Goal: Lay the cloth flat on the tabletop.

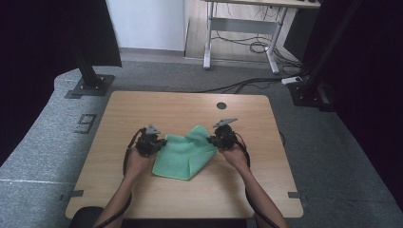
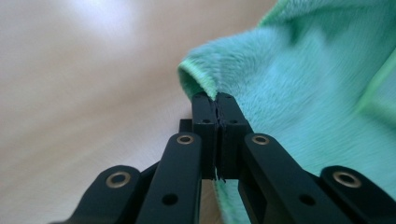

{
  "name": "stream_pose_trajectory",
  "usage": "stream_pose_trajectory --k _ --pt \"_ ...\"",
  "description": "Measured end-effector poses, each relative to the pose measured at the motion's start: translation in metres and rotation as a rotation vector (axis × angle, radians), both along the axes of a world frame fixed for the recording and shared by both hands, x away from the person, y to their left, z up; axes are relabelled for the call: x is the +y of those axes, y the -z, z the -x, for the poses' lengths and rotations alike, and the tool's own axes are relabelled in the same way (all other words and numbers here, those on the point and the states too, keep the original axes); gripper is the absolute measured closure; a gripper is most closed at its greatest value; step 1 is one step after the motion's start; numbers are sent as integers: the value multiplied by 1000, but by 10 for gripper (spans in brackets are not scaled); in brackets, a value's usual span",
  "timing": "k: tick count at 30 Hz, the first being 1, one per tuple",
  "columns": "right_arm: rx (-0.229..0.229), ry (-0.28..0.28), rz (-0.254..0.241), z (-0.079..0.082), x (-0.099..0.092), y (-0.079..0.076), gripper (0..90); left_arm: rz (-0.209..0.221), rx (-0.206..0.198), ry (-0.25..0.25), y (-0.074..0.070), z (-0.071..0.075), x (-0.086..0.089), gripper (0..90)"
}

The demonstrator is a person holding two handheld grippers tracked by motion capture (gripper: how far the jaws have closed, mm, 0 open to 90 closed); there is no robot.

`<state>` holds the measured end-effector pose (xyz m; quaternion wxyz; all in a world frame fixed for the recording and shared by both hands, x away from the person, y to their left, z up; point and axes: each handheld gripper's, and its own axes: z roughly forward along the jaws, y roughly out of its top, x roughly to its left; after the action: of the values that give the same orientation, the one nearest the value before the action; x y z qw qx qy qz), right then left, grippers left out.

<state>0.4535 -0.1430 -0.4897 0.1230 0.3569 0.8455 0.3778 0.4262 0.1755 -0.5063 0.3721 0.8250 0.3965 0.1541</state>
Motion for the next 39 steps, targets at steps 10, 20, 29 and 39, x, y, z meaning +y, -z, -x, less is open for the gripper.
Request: stream_pose_trajectory --k 10,20,29,39 --pt "42 182 30 -18 -32 4 547 -55 64 -36 6 9 -2 481" --pt "65 179 14 -8 -43 26 402 -94 18 -96 15 7 -1 161" --pt "69 38 8 13 -15 20 448 -110 56 -82 35 12 -5 141" --pt "105 -106 15 24 32 30 587 -62 39 -104 41 18 -1 145"
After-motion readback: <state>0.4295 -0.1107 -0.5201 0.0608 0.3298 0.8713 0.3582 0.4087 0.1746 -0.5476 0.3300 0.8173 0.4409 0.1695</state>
